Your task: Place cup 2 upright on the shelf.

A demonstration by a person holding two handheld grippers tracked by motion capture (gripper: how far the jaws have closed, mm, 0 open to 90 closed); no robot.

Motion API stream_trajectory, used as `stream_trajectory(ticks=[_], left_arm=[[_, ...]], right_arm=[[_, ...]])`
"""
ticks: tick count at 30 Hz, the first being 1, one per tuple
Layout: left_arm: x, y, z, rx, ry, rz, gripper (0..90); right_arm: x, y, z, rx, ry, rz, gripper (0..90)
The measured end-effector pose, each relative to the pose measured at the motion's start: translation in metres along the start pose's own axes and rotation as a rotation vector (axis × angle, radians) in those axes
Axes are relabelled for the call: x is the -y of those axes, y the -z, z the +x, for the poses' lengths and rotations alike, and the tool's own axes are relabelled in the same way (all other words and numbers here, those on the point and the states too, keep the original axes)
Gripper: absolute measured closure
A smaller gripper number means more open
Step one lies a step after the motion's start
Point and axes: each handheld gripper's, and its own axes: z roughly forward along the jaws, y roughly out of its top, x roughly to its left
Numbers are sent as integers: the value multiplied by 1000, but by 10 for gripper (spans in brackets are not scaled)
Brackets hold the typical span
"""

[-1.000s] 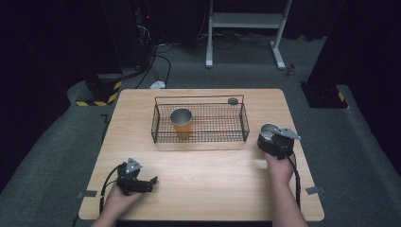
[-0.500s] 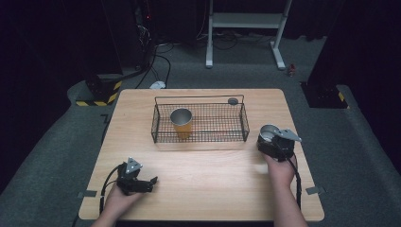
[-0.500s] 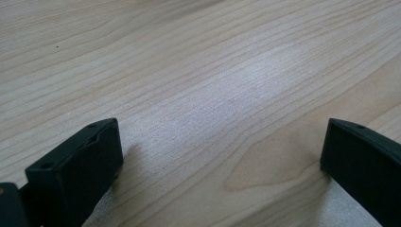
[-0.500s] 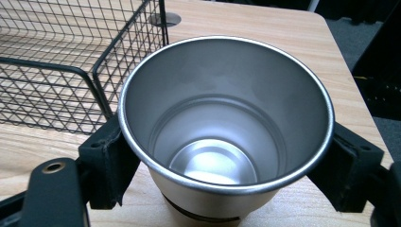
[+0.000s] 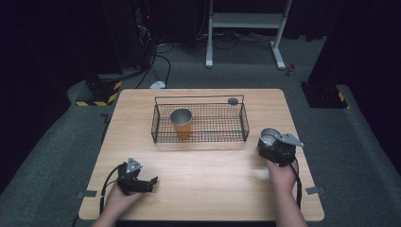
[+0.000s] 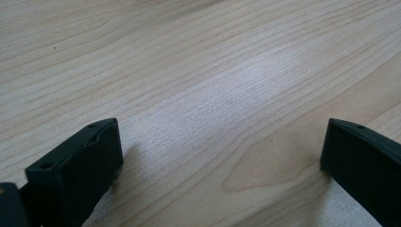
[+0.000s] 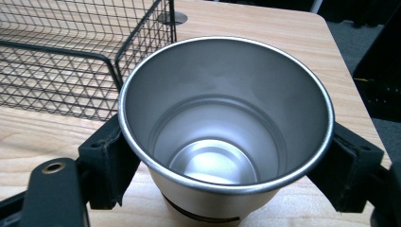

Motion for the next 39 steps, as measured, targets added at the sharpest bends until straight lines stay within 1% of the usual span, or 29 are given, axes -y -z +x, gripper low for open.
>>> stream_trajectory(ticks=[6, 7, 12, 15, 17, 27, 28, 31, 39], left_arm=[[0, 0, 0, 1, -1, 0, 2], [0, 0, 0, 1, -1, 0, 2], [0, 0, 0, 1, -1, 0, 2], [0, 0, 0, 2, -2, 0, 2], [0, 0, 0, 3, -3, 1, 2], [0, 0, 0, 5, -6, 1, 2], [0, 0, 0, 5, -6, 1, 2], [0, 0, 0, 6, -6, 1, 2], [0, 0, 0, 6, -6, 1, 2]], right_arm=[[-1, 6, 6, -17, 11, -8, 185], [-1, 8, 9, -24, 12, -11, 185], [-1, 10, 16, -39, 26, -17, 185], [-2, 11, 21, -50, 31, -22, 185], [-3, 12, 25, -59, 25, -24, 185], [-10, 15, 47, -100, 63, -52, 185], [-10, 15, 47, -100, 63, -52, 185], [-12, 18, 54, -114, 67, -64, 185], [-18, 22, 62, -129, 74, -86, 185]])
